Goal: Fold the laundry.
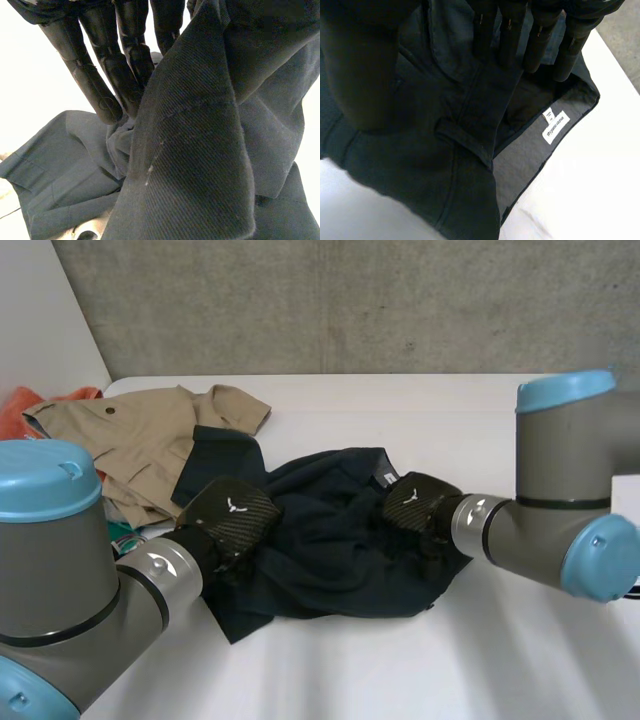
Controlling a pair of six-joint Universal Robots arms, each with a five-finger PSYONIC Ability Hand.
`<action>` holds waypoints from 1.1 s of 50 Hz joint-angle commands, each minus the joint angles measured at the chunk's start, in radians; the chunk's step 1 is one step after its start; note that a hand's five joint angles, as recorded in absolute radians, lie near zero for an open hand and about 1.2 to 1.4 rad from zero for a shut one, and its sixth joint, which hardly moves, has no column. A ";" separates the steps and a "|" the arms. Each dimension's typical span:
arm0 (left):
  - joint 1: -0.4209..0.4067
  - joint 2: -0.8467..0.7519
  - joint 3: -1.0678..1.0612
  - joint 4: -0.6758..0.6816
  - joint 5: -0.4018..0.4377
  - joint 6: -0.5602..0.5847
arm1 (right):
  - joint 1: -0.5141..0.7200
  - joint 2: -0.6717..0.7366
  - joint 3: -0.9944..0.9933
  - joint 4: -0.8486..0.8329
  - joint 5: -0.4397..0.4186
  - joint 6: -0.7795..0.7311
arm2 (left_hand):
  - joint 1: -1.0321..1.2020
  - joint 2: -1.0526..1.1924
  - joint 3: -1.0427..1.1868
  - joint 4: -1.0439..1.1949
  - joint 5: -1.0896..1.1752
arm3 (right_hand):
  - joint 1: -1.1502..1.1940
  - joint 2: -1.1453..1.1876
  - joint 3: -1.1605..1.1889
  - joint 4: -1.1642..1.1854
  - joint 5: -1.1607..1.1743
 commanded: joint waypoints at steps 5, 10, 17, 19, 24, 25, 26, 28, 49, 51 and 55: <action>0.001 -0.007 0.006 0.005 -0.003 0.003 | -0.011 0.020 0.092 -0.236 -0.012 0.049 | 0.193 0.174 0.181 0.170 0.219 | 0.708 0.718 0.707 0.705 0.707; 0.001 -0.002 0.012 0.001 -0.001 0.000 | -0.034 -0.041 0.141 -0.189 -0.051 0.065 | 0.193 0.174 0.181 0.170 0.219 | 0.977 0.988 0.977 0.974 0.976; -0.019 0.041 0.010 -0.044 0.008 0.010 | -0.133 -0.220 0.269 -0.027 -0.046 -0.012 | 0.190 0.171 0.178 0.167 0.216 | 0.977 0.988 0.977 0.974 0.976; -0.028 0.049 0.012 -0.070 0.011 0.021 | -0.154 -0.265 0.303 0.024 -0.034 -0.049 | 0.193 0.174 0.181 0.170 0.219 | 0.977 0.988 0.977 0.974 0.976; -0.059 0.053 0.006 -0.235 0.023 0.111 | -0.201 -0.429 0.466 0.251 0.058 -0.188 | 0.193 0.174 0.181 0.170 0.219 | 0.977 0.988 0.977 0.974 0.976; -0.062 0.053 0.006 -0.260 0.026 0.124 | -0.203 -0.449 0.491 0.268 0.058 -0.205 | 0.193 0.174 0.181 0.170 0.219 | 0.977 0.988 0.977 0.974 0.976; -0.064 0.052 0.006 -0.277 0.032 0.138 | -0.201 -0.468 0.513 0.271 0.050 -0.224 | 0.193 0.174 0.181 0.170 0.219 | 0.977 0.988 0.977 0.974 0.976; -0.068 0.046 0.010 -0.338 0.052 0.174 | -0.195 -0.508 0.560 0.253 0.017 -0.248 | 0.193 0.174 0.181 0.170 0.219 | 0.977 0.988 0.977 0.974 0.976; -0.013 -0.230 0.723 0.025 -0.024 0.164 | -0.048 -0.252 -0.014 -0.262 0.226 0.281 | 0.199 0.180 0.187 0.176 0.225 | 0.977 0.988 0.977 0.974 0.976; -0.012 -0.240 0.824 0.085 -0.023 0.132 | -0.036 -0.235 -0.116 -0.325 0.254 0.310 | 0.199 0.180 0.187 0.176 0.225 | 0.977 0.988 0.977 0.974 0.976; -0.010 -0.254 1.051 0.235 -0.029 0.034 | -0.016 -0.207 -0.317 -0.503 0.323 0.397 | 0.196 0.177 0.184 0.173 0.222 | 0.977 0.988 0.977 0.974 0.976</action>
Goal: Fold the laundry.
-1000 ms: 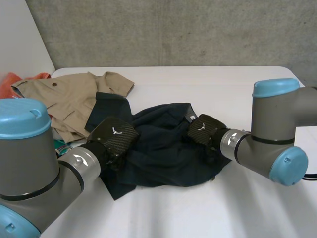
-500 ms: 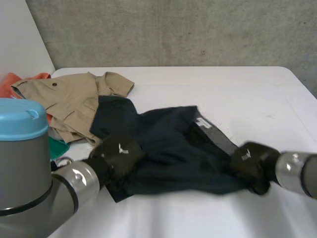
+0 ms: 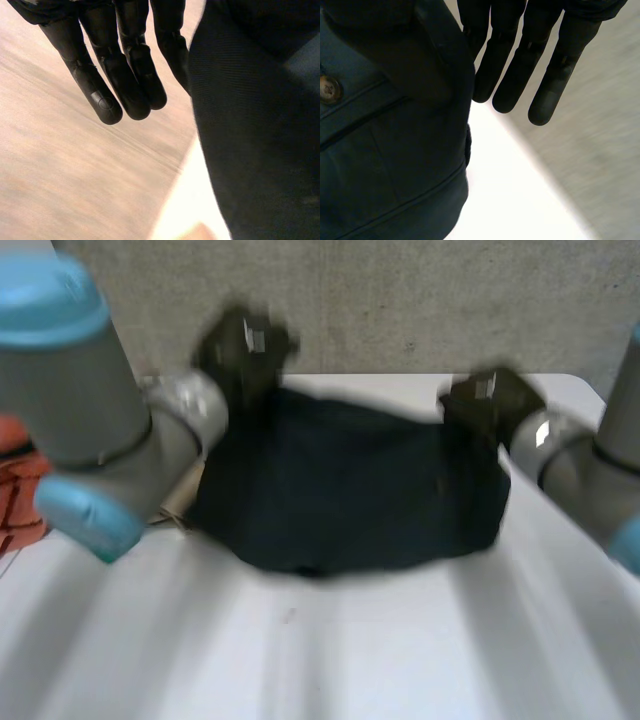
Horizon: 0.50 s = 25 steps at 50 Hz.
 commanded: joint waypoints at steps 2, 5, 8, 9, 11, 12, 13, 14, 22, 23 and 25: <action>0.004 -0.041 0.464 0.285 -0.010 -0.195 | 0.049 0.058 -0.383 -0.348 0.149 0.157 | 0.196 0.180 0.184 0.182 0.222 | 0.277 0.220 0.204 0.201 0.209; 0.010 -0.058 0.537 0.295 -0.035 -0.268 | 0.063 0.063 -0.398 -0.460 0.176 0.171 | 0.193 0.177 0.181 0.179 0.219 | 0.277 0.220 0.204 0.201 0.209; 0.018 -0.070 0.548 0.279 -0.044 -0.306 | 0.069 0.066 -0.389 -0.511 0.180 0.166 | 0.193 0.177 0.181 0.179 0.219 | 0.277 0.220 0.204 0.201 0.209; 0.022 -0.078 0.542 0.267 -0.046 -0.322 | 0.070 0.066 -0.372 -0.508 0.178 0.162 | 0.193 0.177 0.181 0.179 0.219 | 0.277 0.220 0.204 0.201 0.209; 0.030 -0.084 0.531 0.250 -0.049 -0.332 | 0.070 0.068 -0.346 -0.495 0.177 0.156 | 0.190 0.174 0.178 0.176 0.216 | 0.277 0.220 0.204 0.201 0.209; 0.036 -0.091 0.501 0.234 -0.052 -0.338 | 0.070 0.068 -0.316 -0.475 0.169 0.151 | 0.193 0.177 0.181 0.179 0.219 | 0.277 0.220 0.204 0.201 0.209; 0.041 -0.096 0.478 0.226 -0.053 -0.341 | 0.069 0.066 -0.296 -0.465 0.164 0.148 | 0.193 0.177 0.181 0.179 0.219 | 0.277 0.220 0.204 0.201 0.209; 0.044 -0.101 0.452 0.218 -0.053 -0.344 | 0.066 0.066 -0.274 -0.456 0.160 0.148 | 0.193 0.177 0.181 0.179 0.219 | 0.277 0.220 0.204 0.201 0.209; 0.068 -0.118 0.095 0.190 -0.015 -0.341 | 0.038 0.064 0.023 -0.357 0.057 0.132 | 0.158 0.142 0.146 0.144 0.184 | 0.277 0.220 0.204 0.201 0.209; 0.064 -0.125 0.017 0.192 0.009 -0.339 | 0.038 0.067 0.089 -0.331 0.034 0.125 | 0.120 0.104 0.108 0.106 0.146 | 0.277 0.220 0.204 0.201 0.209; 0.058 -0.134 -0.054 0.192 0.032 -0.333 | 0.040 0.069 0.160 -0.303 0.011 0.116 | 0.099 0.083 0.087 0.085 0.125 | 0.277 0.220 0.204 0.201 0.209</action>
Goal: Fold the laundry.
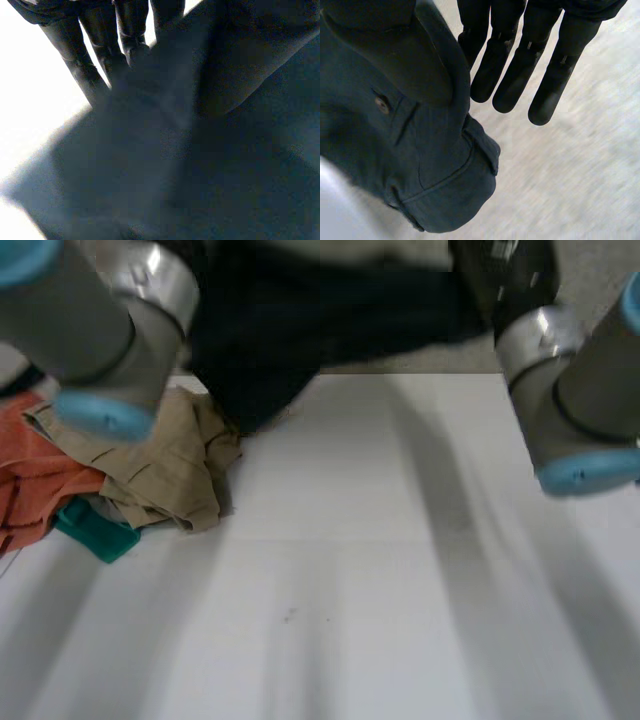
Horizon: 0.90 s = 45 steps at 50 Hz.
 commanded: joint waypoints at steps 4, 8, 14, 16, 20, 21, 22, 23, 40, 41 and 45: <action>-0.013 -0.035 -0.459 -0.015 0.110 0.039 | 0.000 0.030 0.405 0.136 -0.117 -0.055 | 0.091 0.079 0.081 0.078 0.114 | 0.277 0.220 0.204 0.201 0.209; -0.016 -0.013 -0.596 -0.092 0.105 0.105 | -0.007 0.031 0.492 0.174 -0.105 -0.106 | 0.080 0.067 0.069 0.066 0.102 | 0.277 0.220 0.204 0.201 0.209; -0.047 0.076 -0.690 -0.207 0.101 0.205 | -0.033 -0.030 0.507 0.311 -0.111 -0.152 | -0.486 -0.498 -0.496 -0.499 -0.463 | -0.317 -0.374 -0.390 -0.393 -0.385; -0.056 0.096 -0.696 -0.221 0.092 0.216 | -0.045 -0.051 0.496 0.340 -0.116 -0.153 | -0.548 -0.561 -0.558 -0.562 -0.526 | -0.468 -0.526 -0.541 -0.544 -0.537; -0.066 0.137 -0.708 -0.222 0.040 0.216 | -0.065 -0.076 0.432 0.385 -0.149 -0.152 | -0.713 -0.726 -0.723 -0.726 -0.690 | -0.671 -0.729 -0.744 -0.747 -0.740; -0.064 0.142 -0.708 -0.224 0.029 0.216 | -0.066 -0.076 0.421 0.391 -0.156 -0.153 | -0.719 -0.732 -0.729 -0.732 -0.696 | -0.675 -0.732 -0.747 -0.751 -0.743; -0.063 0.148 -0.710 -0.224 0.018 0.214 | -0.068 -0.076 0.410 0.397 -0.163 -0.153 | -0.725 -0.738 -0.735 -0.738 -0.702 | -0.680 -0.738 -0.753 -0.756 -0.749; -0.059 0.153 -0.711 -0.224 0.009 0.214 | -0.068 -0.076 0.398 0.405 -0.172 -0.155 | -0.731 -0.743 -0.741 -0.744 -0.708 | -0.686 -0.744 -0.759 -0.762 -0.755; -0.055 0.154 -0.780 -0.230 -0.093 0.110 | -0.077 0.174 0.137 0.516 -0.308 -0.472 | -0.795 -0.808 -0.805 -0.809 -0.773 | -0.695 -0.752 -0.768 -0.771 -0.763; -0.056 0.151 -0.783 -0.230 -0.094 0.104 | -0.077 0.197 0.125 0.539 -0.309 -0.491 | -0.804 -0.817 -0.814 -0.818 -0.782 | -0.698 -0.755 -0.771 -0.774 -0.766; -0.072 0.130 -0.785 -0.230 -0.099 0.081 | -0.074 0.235 0.108 0.558 -0.295 -0.520 | -0.828 -0.840 -0.838 -0.841 -0.805 | -0.689 -0.747 -0.762 -0.765 -0.758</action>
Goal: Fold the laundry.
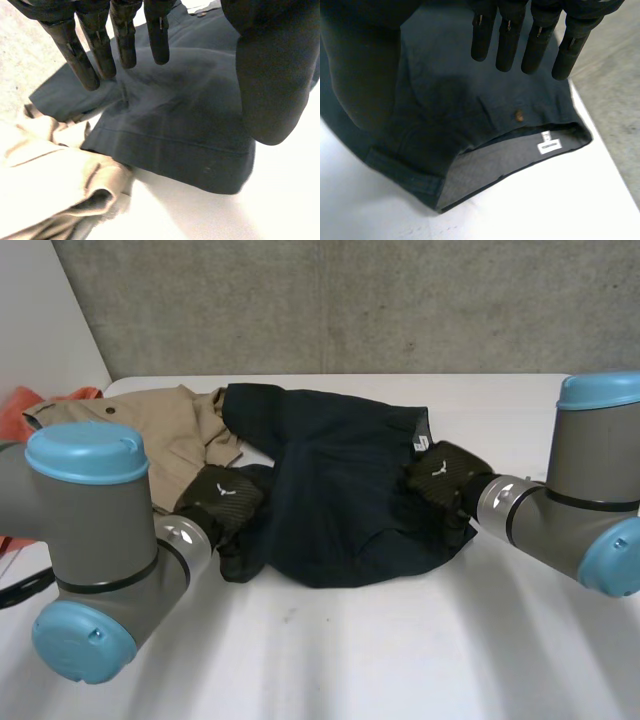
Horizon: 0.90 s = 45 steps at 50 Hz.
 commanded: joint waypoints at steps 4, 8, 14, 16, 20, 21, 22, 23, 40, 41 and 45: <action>-0.026 -0.059 0.001 -0.001 -0.005 -0.040 | 0.004 0.118 -0.056 0.010 0.051 -0.069 | -0.035 -0.018 -0.017 -0.007 -0.001 | -0.003 0.001 0.007 0.028 0.054; -0.028 -0.093 0.027 -0.001 -0.008 -0.038 | 0.001 0.144 -0.050 -0.024 0.088 -0.060 | -0.021 -0.003 -0.002 0.007 0.014 | 0.152 0.156 0.162 0.183 0.209; -0.007 -0.084 0.044 0.001 -0.022 -0.040 | -0.021 0.116 -0.014 -0.022 0.093 -0.018 | -0.021 -0.003 -0.002 0.007 0.014 | 0.954 0.959 0.964 0.985 1.012; 0.016 -0.059 0.045 0.007 -0.020 -0.038 | -0.042 0.069 0.051 -0.045 0.084 0.020 | -0.050 -0.032 -0.031 -0.022 -0.015 | 0.954 0.959 0.964 0.985 1.012; 0.079 -0.029 0.061 0.034 -0.012 -0.029 | -0.082 -0.046 0.167 -0.080 0.073 0.029 | -0.196 -0.179 -0.178 -0.168 -0.162 | 0.954 0.959 0.964 0.985 1.012; 0.098 -0.027 0.068 0.040 -0.012 -0.024 | -0.090 -0.063 0.189 -0.088 0.073 0.031 | -0.206 -0.189 -0.188 -0.178 -0.172 | 0.954 0.959 0.964 0.985 1.012; 0.116 -0.027 0.076 0.047 -0.011 -0.018 | -0.096 -0.078 0.210 -0.093 0.073 0.032 | -0.206 -0.189 -0.188 -0.178 -0.172 | 0.954 0.959 0.964 0.985 1.012; 0.154 -0.035 0.099 0.059 -0.005 -0.002 | -0.103 -0.107 0.248 -0.103 0.070 0.037 | -0.206 -0.189 -0.188 -0.178 -0.172 | 0.954 0.959 0.964 0.985 1.012; 0.325 -0.459 0.608 -0.039 0.129 0.341 | -0.096 -0.171 0.425 -0.248 0.053 0.166 | -0.206 -0.189 -0.188 -0.178 -0.172 | 0.954 0.959 0.964 0.985 1.012; 0.325 -0.481 0.634 -0.042 0.135 0.347 | -0.097 -0.170 0.427 -0.249 0.053 0.169 | -0.206 -0.189 -0.188 -0.178 -0.172 | 0.954 0.959 0.964 0.985 1.012; 0.323 -0.575 0.751 -0.084 0.144 0.370 | -0.103 -0.171 0.439 -0.263 0.053 0.184 | -0.206 -0.189 -0.188 -0.178 -0.172 | 0.954 0.959 0.964 0.985 1.012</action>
